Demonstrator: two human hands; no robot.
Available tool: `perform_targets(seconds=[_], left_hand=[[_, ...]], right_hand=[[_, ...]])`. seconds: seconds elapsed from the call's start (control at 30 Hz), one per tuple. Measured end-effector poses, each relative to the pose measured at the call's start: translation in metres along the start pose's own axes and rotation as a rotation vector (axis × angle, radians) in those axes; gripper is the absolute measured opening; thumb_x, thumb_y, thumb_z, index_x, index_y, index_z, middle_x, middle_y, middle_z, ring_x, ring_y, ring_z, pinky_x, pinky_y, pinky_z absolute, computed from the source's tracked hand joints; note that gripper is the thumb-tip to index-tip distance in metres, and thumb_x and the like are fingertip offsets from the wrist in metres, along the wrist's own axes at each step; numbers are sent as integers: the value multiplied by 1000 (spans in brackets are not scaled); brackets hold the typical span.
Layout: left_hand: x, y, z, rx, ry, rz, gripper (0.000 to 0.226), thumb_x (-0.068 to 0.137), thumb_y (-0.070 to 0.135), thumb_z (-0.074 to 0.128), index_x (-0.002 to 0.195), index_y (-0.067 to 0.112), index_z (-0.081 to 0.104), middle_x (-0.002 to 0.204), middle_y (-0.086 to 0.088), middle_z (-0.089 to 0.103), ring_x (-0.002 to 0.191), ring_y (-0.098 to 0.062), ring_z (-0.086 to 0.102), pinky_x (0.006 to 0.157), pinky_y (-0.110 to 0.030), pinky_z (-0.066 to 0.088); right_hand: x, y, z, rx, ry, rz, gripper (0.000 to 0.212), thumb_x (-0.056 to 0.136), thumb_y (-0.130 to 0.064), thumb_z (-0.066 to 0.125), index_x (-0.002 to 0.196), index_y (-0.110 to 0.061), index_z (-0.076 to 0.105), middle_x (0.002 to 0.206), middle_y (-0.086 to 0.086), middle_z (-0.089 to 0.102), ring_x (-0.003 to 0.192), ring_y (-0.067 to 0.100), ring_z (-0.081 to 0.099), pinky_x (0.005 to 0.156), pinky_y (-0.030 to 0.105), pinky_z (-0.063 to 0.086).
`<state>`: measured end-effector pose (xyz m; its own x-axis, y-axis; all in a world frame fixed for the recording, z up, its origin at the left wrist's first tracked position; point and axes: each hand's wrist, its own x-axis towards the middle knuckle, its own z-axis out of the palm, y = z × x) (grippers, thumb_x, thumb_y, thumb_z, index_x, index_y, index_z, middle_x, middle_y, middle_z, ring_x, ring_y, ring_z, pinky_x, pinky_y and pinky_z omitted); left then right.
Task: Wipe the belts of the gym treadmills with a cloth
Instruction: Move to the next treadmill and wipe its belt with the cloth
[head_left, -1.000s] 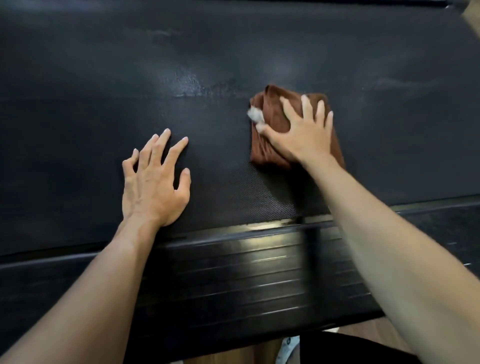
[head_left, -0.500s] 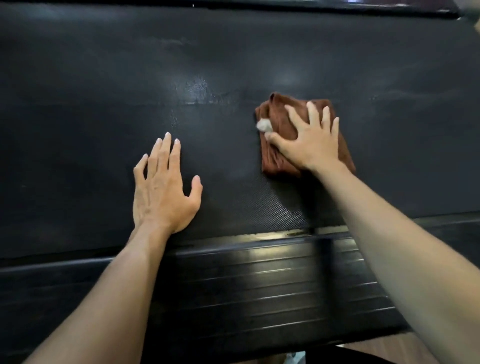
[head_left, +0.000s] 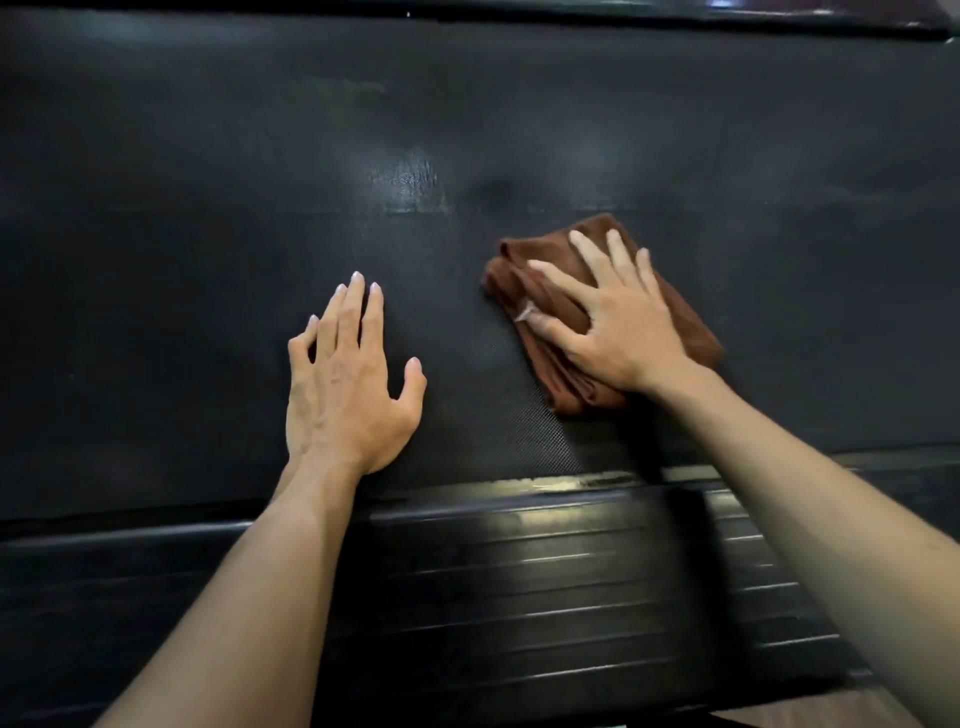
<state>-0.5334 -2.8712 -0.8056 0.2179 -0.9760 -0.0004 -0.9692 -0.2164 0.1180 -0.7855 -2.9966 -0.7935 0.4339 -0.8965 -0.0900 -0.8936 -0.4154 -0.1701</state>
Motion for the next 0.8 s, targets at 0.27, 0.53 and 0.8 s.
perform_targets(seconds=[0.27,0.53,0.8], left_hand=[[0,-1,1,2,-5,9,80,96,52,27,163,9,17,171,-7,10,158,-21,10,123,-47,20],[1,-1,0,-3,-16,7,82,95,53,30,163,10,15,171,-7,9,158,-21,8,123,-46,20],[0,-1,1,-21,-6,5,80,96,51,34,163,11,15,172,-6,8,158,-20,7,124,-45,17]], right_hand=[[122,-22,-14,30,-54,346,76,94,-82,23,162,-48,18,174,12,-1,157,44,-12,123,62,-14],[60,-39,-2,10,-85,-188,68,95,-77,26,158,-53,27,175,2,6,160,31,-8,126,56,-12],[98,12,-21,15,-58,249,68,98,-78,27,160,-51,22,175,6,4,159,36,-7,126,57,-9]])
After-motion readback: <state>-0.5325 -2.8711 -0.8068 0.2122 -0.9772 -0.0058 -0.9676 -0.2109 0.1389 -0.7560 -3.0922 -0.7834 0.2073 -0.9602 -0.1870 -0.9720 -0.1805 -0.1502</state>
